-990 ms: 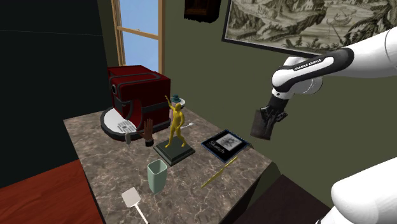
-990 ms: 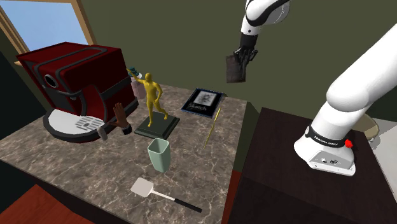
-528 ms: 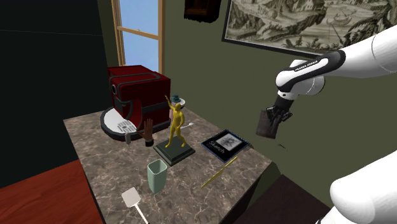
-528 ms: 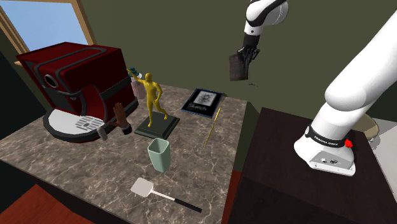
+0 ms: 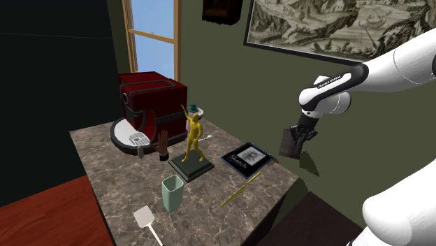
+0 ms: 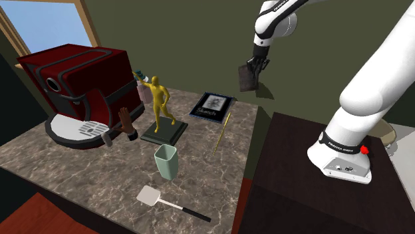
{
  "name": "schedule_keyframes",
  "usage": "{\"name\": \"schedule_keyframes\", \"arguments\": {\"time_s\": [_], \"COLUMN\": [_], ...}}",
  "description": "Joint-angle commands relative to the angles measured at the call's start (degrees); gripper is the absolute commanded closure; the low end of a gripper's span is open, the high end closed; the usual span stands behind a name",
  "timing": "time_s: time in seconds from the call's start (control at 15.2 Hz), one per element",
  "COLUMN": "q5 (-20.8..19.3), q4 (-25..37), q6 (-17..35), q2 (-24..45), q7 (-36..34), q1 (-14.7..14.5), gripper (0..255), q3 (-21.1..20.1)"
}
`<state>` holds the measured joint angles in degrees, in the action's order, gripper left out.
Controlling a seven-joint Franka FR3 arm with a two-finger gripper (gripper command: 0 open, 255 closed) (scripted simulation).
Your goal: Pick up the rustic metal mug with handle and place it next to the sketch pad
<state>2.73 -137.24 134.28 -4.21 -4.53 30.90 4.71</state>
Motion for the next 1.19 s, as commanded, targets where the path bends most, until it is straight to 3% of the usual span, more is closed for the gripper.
{"name": "schedule_keyframes", "arguments": {"time_s": [0.0,1.12], "q5": [0.2,2.9], "q4": [-0.5,-3.3], "q6": [1.6,15.1], "q2": [0.9,11.7], "q7": [0.2,2.5], "q1": [0.0,-0.1], "gripper": [255,255], "q3": [0.0,-0.3]}}
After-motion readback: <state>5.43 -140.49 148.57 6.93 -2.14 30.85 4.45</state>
